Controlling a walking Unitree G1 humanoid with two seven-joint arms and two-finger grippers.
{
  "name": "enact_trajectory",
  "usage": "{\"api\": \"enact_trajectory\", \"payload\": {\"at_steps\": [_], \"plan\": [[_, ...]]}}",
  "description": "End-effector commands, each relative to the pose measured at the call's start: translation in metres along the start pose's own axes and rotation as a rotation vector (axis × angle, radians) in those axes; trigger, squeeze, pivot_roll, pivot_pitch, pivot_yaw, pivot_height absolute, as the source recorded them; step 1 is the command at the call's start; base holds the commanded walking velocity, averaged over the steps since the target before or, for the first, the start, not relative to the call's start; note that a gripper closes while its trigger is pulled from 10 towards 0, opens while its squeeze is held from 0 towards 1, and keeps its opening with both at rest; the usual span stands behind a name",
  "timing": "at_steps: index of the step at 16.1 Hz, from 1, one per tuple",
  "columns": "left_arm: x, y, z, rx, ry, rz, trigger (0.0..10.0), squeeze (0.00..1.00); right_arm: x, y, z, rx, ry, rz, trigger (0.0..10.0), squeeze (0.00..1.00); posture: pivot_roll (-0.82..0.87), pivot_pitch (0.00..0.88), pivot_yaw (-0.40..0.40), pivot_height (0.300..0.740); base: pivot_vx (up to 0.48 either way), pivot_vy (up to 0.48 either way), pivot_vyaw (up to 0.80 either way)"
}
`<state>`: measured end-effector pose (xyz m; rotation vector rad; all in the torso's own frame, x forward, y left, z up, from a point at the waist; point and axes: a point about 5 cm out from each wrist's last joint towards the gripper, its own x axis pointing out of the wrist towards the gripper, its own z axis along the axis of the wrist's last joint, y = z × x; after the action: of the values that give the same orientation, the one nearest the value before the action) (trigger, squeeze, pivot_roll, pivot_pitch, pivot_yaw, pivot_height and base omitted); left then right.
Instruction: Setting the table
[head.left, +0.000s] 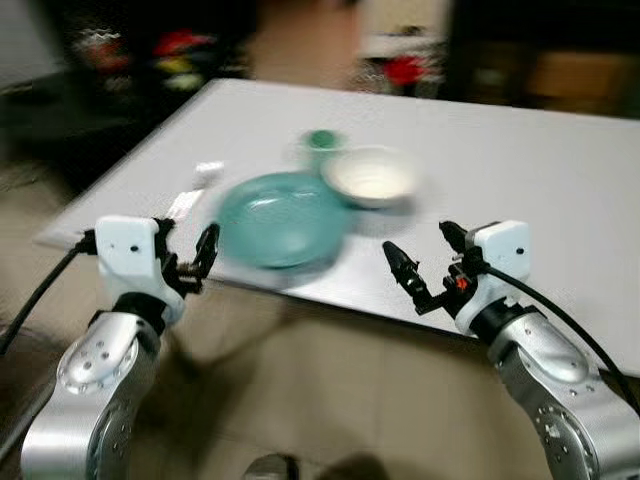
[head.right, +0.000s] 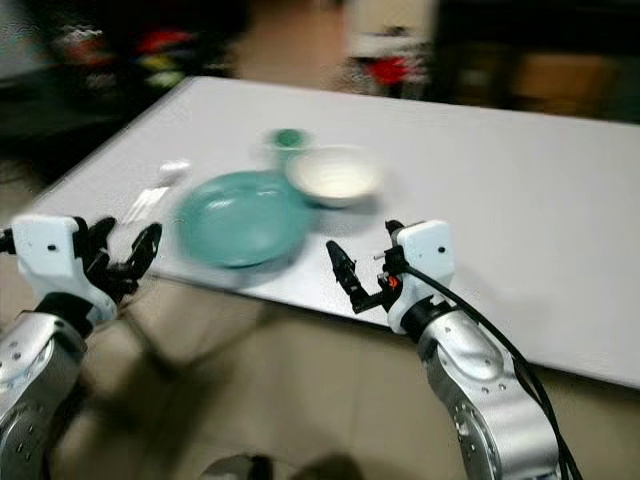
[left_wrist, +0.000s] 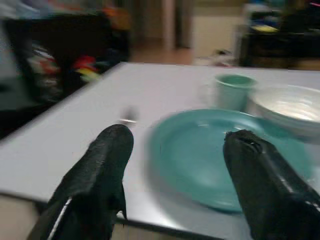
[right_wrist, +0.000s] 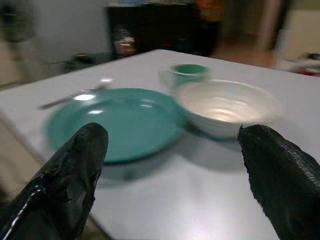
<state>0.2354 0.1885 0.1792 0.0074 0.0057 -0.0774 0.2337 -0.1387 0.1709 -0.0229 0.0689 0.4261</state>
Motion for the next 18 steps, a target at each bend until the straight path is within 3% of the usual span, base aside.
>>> {"api": "enact_trajectory", "payload": {"at_steps": [1, 3, 5, 6, 7, 8, 10, 13, 18], "plan": [[0.003, 0.002, -0.001, 0.004, -0.004, 0.034, 10.0, 1.00, -0.001, 0.002, 0.008, -0.035, -0.033, 0.006, 10.0, 1.00, -0.04, 0.000, 0.080, 0.740, 0.000, 0.000, 0.79], [0.005, 0.000, 0.001, -0.014, -0.028, 0.051, 10.0, 1.00, -0.004, -0.011, 0.015, -0.098, -0.060, -0.069, 10.0, 1.00, -0.04, 0.000, 0.081, 0.740, 0.000, 0.000, 0.80], [0.006, 0.004, 0.002, 0.086, -0.073, 0.090, 10.0, 1.00, -0.005, -0.021, 0.020, -0.112, -0.092, -0.118, 10.0, 1.00, -0.03, 0.000, 0.079, 0.740, 0.000, 0.000, 0.80], [0.007, 0.006, 0.002, 0.069, -0.062, 0.091, 10.0, 1.00, -0.004, -0.023, 0.021, -0.105, -0.106, -0.126, 10.0, 1.00, -0.03, 0.000, 0.078, 0.740, 0.000, 0.000, 0.80], [0.007, 0.006, 0.002, 0.060, -0.056, 0.067, 10.0, 1.00, -0.004, -0.024, 0.021, -0.098, -0.110, -0.129, 10.0, 1.00, -0.03, 0.000, 0.074, 0.740, 0.000, 0.000, 0.80], [0.008, 0.012, 0.001, 0.068, -0.039, 0.129, 10.0, 1.00, -0.003, -0.023, 0.021, -0.075, -0.112, -0.130, 10.0, 1.00, -0.03, 0.000, 0.071, 0.740, 0.000, 0.000, 0.80], [0.009, 0.009, 0.000, 0.016, -0.023, 0.101, 10.0, 1.00, 0.000, -0.022, 0.018, -0.042, -0.106, -0.131, 10.0, 1.00, -0.01, 0.000, 0.070, 0.740, 0.000, 0.000, 0.80], [0.008, 0.003, 0.005, 0.066, -0.065, 0.035, 10.0, 1.00, 0.004, -0.019, 0.016, -0.058, -0.099, -0.108, 10.0, 1.00, 0.00, 0.000, 0.063, 0.740, 0.000, 0.000, 0.80], [0.007, 0.004, 0.001, 0.080, -0.046, 0.066, 10.0, 1.00, 0.009, -0.009, 0.013, -0.053, -0.100, -0.051, 10.0, 1.00, 0.01, 0.000, 0.049, 0.740, 0.000, 0.000, 0.80]]}}
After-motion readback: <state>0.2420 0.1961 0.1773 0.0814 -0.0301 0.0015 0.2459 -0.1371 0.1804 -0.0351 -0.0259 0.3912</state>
